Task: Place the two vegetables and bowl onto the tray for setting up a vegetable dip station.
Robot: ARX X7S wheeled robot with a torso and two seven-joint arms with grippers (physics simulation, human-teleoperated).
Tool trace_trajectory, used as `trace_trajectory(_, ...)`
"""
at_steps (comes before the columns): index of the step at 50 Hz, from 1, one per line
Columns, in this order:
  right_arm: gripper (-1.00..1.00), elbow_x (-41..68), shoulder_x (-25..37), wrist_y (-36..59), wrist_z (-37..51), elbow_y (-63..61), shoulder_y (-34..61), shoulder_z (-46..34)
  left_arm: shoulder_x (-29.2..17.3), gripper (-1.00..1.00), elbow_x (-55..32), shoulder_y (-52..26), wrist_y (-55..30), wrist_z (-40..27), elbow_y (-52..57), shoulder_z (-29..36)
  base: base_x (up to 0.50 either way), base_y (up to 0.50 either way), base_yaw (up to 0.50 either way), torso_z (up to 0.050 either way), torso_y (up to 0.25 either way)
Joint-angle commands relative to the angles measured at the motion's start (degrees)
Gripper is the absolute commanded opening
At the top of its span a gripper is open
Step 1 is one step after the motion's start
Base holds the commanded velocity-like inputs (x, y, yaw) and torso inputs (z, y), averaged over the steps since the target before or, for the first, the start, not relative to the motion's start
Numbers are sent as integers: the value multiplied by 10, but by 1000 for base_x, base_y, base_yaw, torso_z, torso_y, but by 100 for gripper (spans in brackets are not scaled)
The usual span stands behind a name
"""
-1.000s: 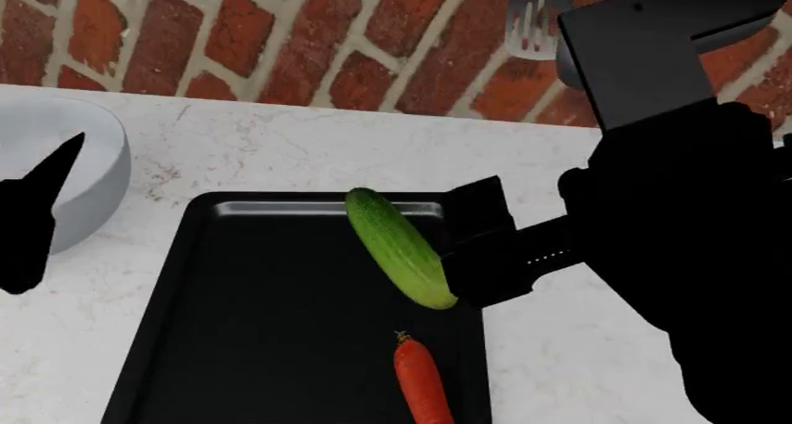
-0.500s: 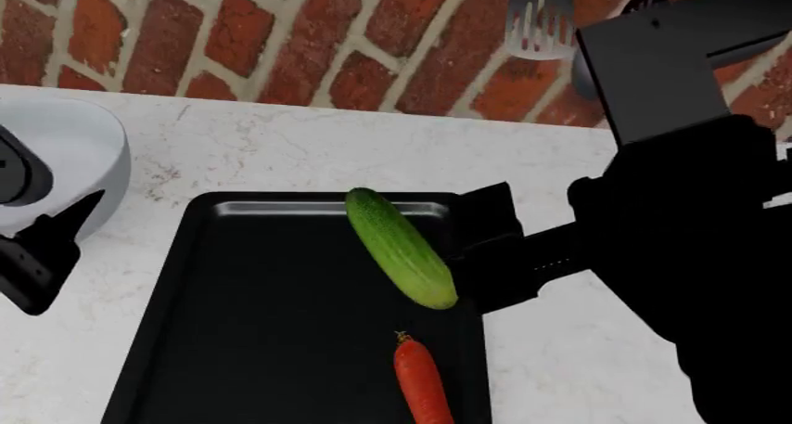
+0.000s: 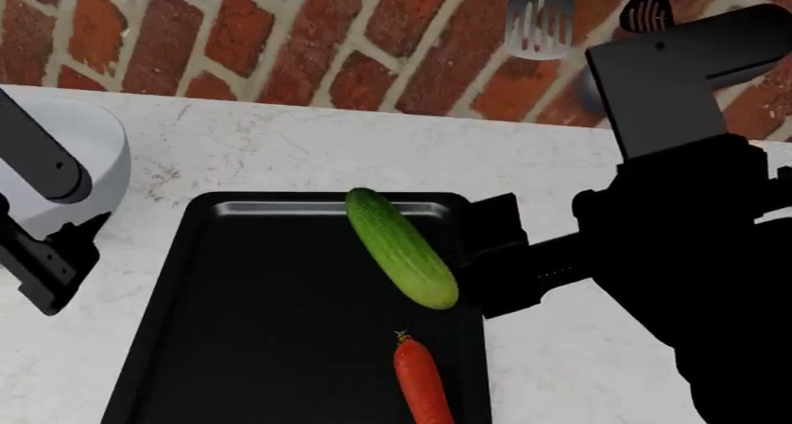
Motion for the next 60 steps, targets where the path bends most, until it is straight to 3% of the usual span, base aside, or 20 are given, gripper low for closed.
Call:
trace_trajectory(1, 100, -50, -10, -12, -56, 26, -18, -4, 21, 100, 50, -27, 49, 51, -104, 66, 0, 0, 0, 0, 0)
trace_trajectory(30, 100, -125, -20, -58, -131, 76, -64, -13, 119, 100, 140, -33, 225, 125, -420, 152, 0, 0, 0, 0, 0)
trace_trajectory(39, 100, -129, -18, -65, -137, 80, -75, -14, 129, 100, 164, -26, 263, 121, -457, 169, 1, 1, 0, -1, 0)
trace_trajectory(40, 100, -129, -16, -68, -138, 79, -78, -13, 127, -100, 177, -22, 282, 109, -456, 174, 0, 0, 0, 0, 0)
trace_trajectory(51, 100, -137, -12, -83, -147, 79, -97, -13, 88, -100, 192, -18, 324, 103, -358, 180, 0, 0, 0, -1, 0)
trace_trajectory(55, 100, -132, -7, -85, -143, 75, -100, -10, 75, -100, 186, -38, 307, 108, -316, 172, 0, 0, 0, 0, 0)
trace_trajectory(60, 100, -122, -1, -88, -135, 68, -93, -1, 18, -100, 142, -74, 245, 134, -161, 143, 0, 0, 0, 0, 0)
